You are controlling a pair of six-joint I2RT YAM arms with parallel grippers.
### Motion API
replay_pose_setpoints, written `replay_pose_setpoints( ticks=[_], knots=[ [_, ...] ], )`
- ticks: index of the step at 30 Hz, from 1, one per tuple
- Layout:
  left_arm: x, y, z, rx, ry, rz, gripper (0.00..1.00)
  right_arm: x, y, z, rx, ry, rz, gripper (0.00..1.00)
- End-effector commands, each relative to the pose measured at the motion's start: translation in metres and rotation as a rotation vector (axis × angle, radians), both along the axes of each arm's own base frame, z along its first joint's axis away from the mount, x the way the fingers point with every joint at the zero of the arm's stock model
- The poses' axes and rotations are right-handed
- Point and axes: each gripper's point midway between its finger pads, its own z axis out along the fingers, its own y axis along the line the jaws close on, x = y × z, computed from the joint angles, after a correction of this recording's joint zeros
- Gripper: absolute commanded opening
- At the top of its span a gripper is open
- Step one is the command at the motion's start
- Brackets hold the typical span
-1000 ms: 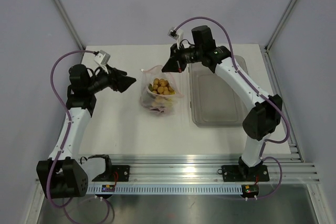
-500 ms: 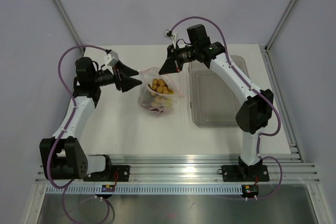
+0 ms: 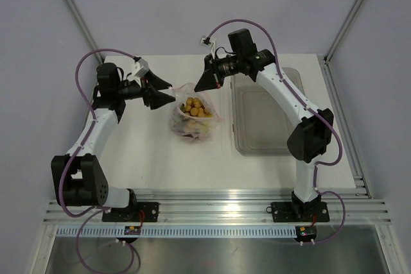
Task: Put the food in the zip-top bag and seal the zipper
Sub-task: Adjust the zipper food storage bag at the center of the board.
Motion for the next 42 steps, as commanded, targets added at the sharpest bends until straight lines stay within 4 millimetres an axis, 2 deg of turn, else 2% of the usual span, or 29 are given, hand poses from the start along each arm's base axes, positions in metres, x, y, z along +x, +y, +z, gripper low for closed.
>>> replay_pose_setpoints(
  ticks=[1,8,13,14,20,23,28,31,32,34,36,39,40,42],
  knots=[
    [0.002,-0.001,0.018,0.018,-0.109,-0.009,0.65,-0.005,0.003,0.021,0.043,-0.046,0.045,0.00],
    [0.000,0.000,0.020,0.027,-0.130,-0.031,0.67,-0.014,-0.001,0.021,0.031,-0.041,0.081,0.00],
    [-0.005,-0.005,0.026,0.000,-0.111,-0.097,0.55,-0.010,0.003,0.018,0.036,-0.014,0.094,0.00],
    [-0.010,-0.012,0.026,-0.003,-0.110,-0.124,0.54,-0.009,0.004,0.015,0.034,-0.004,0.096,0.00],
    [-0.020,-0.015,0.023,-0.009,-0.083,-0.179,0.46,-0.007,0.007,0.015,0.042,-0.003,0.098,0.00],
    [-0.021,-0.015,0.020,-0.007,-0.067,-0.182,0.33,-0.006,0.008,0.015,0.042,-0.002,0.097,0.00],
    [-0.022,-0.015,0.017,0.000,-0.044,-0.166,0.02,-0.004,0.008,0.016,0.041,-0.005,0.089,0.00],
    [-0.022,-0.015,0.017,0.007,-0.031,-0.150,0.00,-0.002,0.008,0.016,0.037,0.000,0.077,0.01],
    [-0.022,-0.015,0.017,0.010,-0.028,-0.141,0.00,0.000,0.008,0.016,0.032,-0.002,0.066,0.14],
    [-0.019,-0.014,0.018,0.020,-0.009,-0.105,0.00,0.004,0.008,0.016,0.015,-0.001,0.038,0.48],
    [-0.017,-0.013,0.024,0.021,0.010,-0.074,0.00,0.012,0.005,0.014,-0.023,-0.023,-0.016,0.66],
    [-0.010,-0.009,0.030,0.032,0.050,0.013,0.00,0.018,-0.007,0.018,-0.086,-0.071,-0.110,0.75],
    [-0.008,-0.008,0.031,0.036,0.051,0.040,0.00,0.015,-0.014,0.034,-0.079,-0.117,-0.142,0.76],
    [-0.009,-0.007,0.037,0.026,0.073,0.070,0.00,0.019,-0.027,0.041,-0.104,-0.170,-0.209,0.77]
  ],
)
